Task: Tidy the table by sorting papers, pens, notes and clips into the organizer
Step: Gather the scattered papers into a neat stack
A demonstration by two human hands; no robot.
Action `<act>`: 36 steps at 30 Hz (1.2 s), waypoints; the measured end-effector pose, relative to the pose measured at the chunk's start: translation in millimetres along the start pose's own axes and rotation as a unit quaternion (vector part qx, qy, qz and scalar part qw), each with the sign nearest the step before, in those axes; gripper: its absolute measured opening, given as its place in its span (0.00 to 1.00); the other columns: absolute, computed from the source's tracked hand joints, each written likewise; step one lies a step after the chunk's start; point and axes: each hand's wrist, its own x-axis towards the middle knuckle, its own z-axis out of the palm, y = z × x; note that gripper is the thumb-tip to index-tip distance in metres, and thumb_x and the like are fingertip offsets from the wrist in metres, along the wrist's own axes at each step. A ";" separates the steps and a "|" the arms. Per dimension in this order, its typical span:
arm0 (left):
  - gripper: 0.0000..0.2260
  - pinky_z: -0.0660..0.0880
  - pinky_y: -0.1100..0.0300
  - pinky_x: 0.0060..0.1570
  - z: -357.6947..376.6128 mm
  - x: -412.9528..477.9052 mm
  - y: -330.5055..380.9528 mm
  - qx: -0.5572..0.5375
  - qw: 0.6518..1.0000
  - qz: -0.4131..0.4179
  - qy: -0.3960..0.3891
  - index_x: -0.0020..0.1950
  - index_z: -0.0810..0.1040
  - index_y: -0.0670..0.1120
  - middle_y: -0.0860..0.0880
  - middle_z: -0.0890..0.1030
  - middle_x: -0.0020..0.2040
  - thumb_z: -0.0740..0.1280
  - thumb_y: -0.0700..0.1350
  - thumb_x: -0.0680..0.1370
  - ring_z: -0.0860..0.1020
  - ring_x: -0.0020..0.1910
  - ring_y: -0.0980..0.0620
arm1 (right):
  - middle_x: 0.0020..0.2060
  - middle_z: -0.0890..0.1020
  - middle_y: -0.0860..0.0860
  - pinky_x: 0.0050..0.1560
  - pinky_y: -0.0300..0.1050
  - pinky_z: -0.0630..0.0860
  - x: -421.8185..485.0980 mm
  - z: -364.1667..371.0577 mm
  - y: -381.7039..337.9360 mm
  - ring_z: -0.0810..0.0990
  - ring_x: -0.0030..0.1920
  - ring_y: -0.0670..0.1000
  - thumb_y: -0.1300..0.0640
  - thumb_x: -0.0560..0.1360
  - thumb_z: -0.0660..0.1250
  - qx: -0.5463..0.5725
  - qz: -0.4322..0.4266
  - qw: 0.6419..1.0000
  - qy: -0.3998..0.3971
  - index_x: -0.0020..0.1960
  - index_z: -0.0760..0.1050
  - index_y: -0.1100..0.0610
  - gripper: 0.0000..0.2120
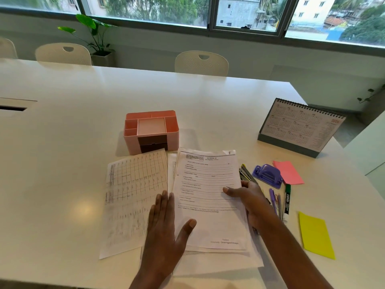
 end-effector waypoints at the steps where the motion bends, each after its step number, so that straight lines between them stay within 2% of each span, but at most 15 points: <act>1: 0.43 0.32 0.60 0.78 0.3 -0.1 0.3 -0.004 1.000 -0.001 -0.001 0.83 0.31 0.61 0.64 0.30 0.82 0.40 0.79 0.75 0.30 0.81 0.63 | 0.54 0.87 0.60 0.46 0.58 0.87 -0.1 -1.8 -2.4 0.88 0.50 0.63 0.69 0.71 0.78 0.018 0.015 0.999 -0.022 0.66 0.73 0.58 0.27; 3: 0.43 0.32 0.62 0.77 0.5 0.3 1.1 -0.010 1.000 0.001 -0.003 0.83 0.31 0.60 0.64 0.31 0.82 0.40 0.80 0.75 0.30 0.80 0.64 | 0.52 0.88 0.61 0.48 0.61 0.86 -0.7 -4.6 -6.5 0.89 0.50 0.64 0.70 0.71 0.78 0.020 0.034 0.997 -0.068 0.66 0.76 0.60 0.26; 5: 0.44 0.32 0.61 0.78 -0.1 0.9 1.1 -0.012 1.000 0.000 -0.005 0.83 0.30 0.60 0.64 0.31 0.82 0.40 0.80 0.74 0.30 0.80 0.64 | 0.51 0.89 0.59 0.44 0.58 0.86 -2.5 -4.8 -8.4 0.89 0.49 0.63 0.71 0.70 0.77 -0.004 0.038 0.996 -0.083 0.65 0.77 0.58 0.25; 9: 0.44 0.33 0.62 0.78 -4.1 2.6 2.1 -0.024 1.000 0.008 -0.014 0.82 0.27 0.59 0.64 0.28 0.81 0.41 0.79 0.74 0.30 0.80 0.64 | 0.50 0.89 0.56 0.47 0.52 0.86 -10.1 -9.2 -13.9 0.89 0.49 0.56 0.72 0.70 0.76 -0.054 -0.036 0.995 -0.077 0.62 0.79 0.59 0.22; 12: 0.45 0.33 0.60 0.79 -6.4 3.2 1.9 -0.038 0.999 0.019 -0.025 0.82 0.28 0.58 0.64 0.28 0.82 0.42 0.79 0.75 0.30 0.81 0.63 | 0.51 0.89 0.58 0.56 0.56 0.85 -14.8 -25.9 -25.1 0.89 0.50 0.57 0.73 0.71 0.75 -0.058 -0.102 0.991 -0.060 0.60 0.80 0.61 0.20; 16: 0.43 0.33 0.62 0.78 -7.8 2.5 0.4 -0.038 0.999 0.018 -0.033 0.82 0.28 0.59 0.65 0.29 0.82 0.44 0.78 0.76 0.30 0.80 0.64 | 0.55 0.87 0.63 0.65 0.65 0.79 -18.8 -58.0 -44.3 0.87 0.56 0.65 0.72 0.69 0.76 -0.030 -0.170 0.983 -0.064 0.63 0.80 0.66 0.23; 21: 0.40 0.31 0.68 0.74 -14.4 2.7 4.1 -0.064 0.997 0.001 -0.042 0.82 0.32 0.61 0.67 0.32 0.81 0.48 0.76 0.79 0.30 0.78 0.69 | 0.60 0.85 0.63 0.59 0.57 0.83 -21.4 -84.5 -65.9 0.85 0.61 0.65 0.73 0.69 0.73 0.040 -0.173 0.982 -0.067 0.68 0.78 0.64 0.28; 22: 0.40 0.32 0.68 0.74 -15.7 2.6 5.4 -0.078 0.996 -0.004 -0.046 0.82 0.32 0.63 0.68 0.33 0.81 0.49 0.75 0.79 0.31 0.78 0.70 | 0.60 0.85 0.63 0.60 0.59 0.83 -22.3 -85.5 -68.9 0.84 0.62 0.66 0.73 0.69 0.73 0.053 -0.166 0.982 -0.070 0.68 0.78 0.63 0.28; 25: 0.38 0.40 0.60 0.80 -22.3 3.9 4.2 -0.149 0.988 -0.005 -0.034 0.83 0.39 0.66 0.69 0.40 0.83 0.49 0.77 0.78 0.39 0.81 0.70 | 0.59 0.86 0.63 0.58 0.67 0.82 -24.2 -75.0 -72.0 0.85 0.59 0.67 0.72 0.71 0.72 0.069 -0.132 0.985 -0.084 0.66 0.80 0.60 0.25; 28: 0.35 0.53 0.49 0.83 -35.3 7.7 -1.6 -0.214 0.977 -0.022 0.004 0.83 0.47 0.70 0.65 0.52 0.85 0.49 0.77 0.77 0.53 0.84 0.62 | 0.59 0.85 0.64 0.53 0.60 0.85 -22.5 -47.3 -61.3 0.86 0.59 0.65 0.73 0.71 0.71 0.087 -0.102 0.983 -0.124 0.67 0.79 0.63 0.25; 30: 0.35 0.65 0.42 0.79 -48.0 10.5 -9.6 -0.251 0.966 -0.051 0.037 0.82 0.53 0.69 0.58 0.61 0.84 0.48 0.78 0.77 0.63 0.82 0.52 | 0.59 0.85 0.64 0.50 0.54 0.86 -16.8 -24.8 -46.3 0.86 0.58 0.64 0.74 0.70 0.72 0.093 -0.088 0.983 -0.132 0.67 0.78 0.65 0.25; 31: 0.36 0.68 0.40 0.77 -55.2 11.8 -15.8 -0.264 0.960 -0.068 0.059 0.82 0.56 0.68 0.56 0.64 0.83 0.48 0.79 0.76 0.65 0.81 0.49 | 0.59 0.85 0.65 0.51 0.54 0.86 -15.3 -12.4 -39.2 0.86 0.58 0.64 0.74 0.69 0.73 0.093 -0.080 0.983 -0.140 0.67 0.78 0.65 0.26; 34: 0.36 0.73 0.35 0.71 -75.3 17.4 -45.5 -0.237 0.958 -0.116 0.108 0.81 0.61 0.66 0.52 0.69 0.79 0.47 0.79 0.76 0.72 0.75 0.42 | 0.58 0.85 0.65 0.60 0.59 0.84 -12.5 23.7 -19.1 0.86 0.58 0.64 0.75 0.68 0.74 0.078 -0.055 0.982 -0.160 0.65 0.78 0.66 0.26; 35: 0.37 0.71 0.33 0.72 -79.1 19.5 -57.6 -0.201 0.964 -0.133 0.114 0.82 0.60 0.63 0.51 0.70 0.78 0.46 0.79 0.76 0.71 0.75 0.40 | 0.58 0.86 0.65 0.63 0.62 0.82 -12.8 33.3 -14.2 0.86 0.58 0.64 0.76 0.70 0.73 0.067 -0.048 0.982 -0.170 0.65 0.78 0.66 0.25; 36: 0.39 0.64 0.32 0.76 -81.4 21.7 -69.1 -0.163 0.969 -0.149 0.112 0.83 0.58 0.60 0.49 0.68 0.79 0.45 0.78 0.77 0.67 0.78 0.39 | 0.57 0.86 0.64 0.64 0.64 0.81 -12.9 42.4 -9.5 0.86 0.59 0.64 0.75 0.71 0.73 0.056 -0.040 0.981 -0.179 0.65 0.77 0.66 0.23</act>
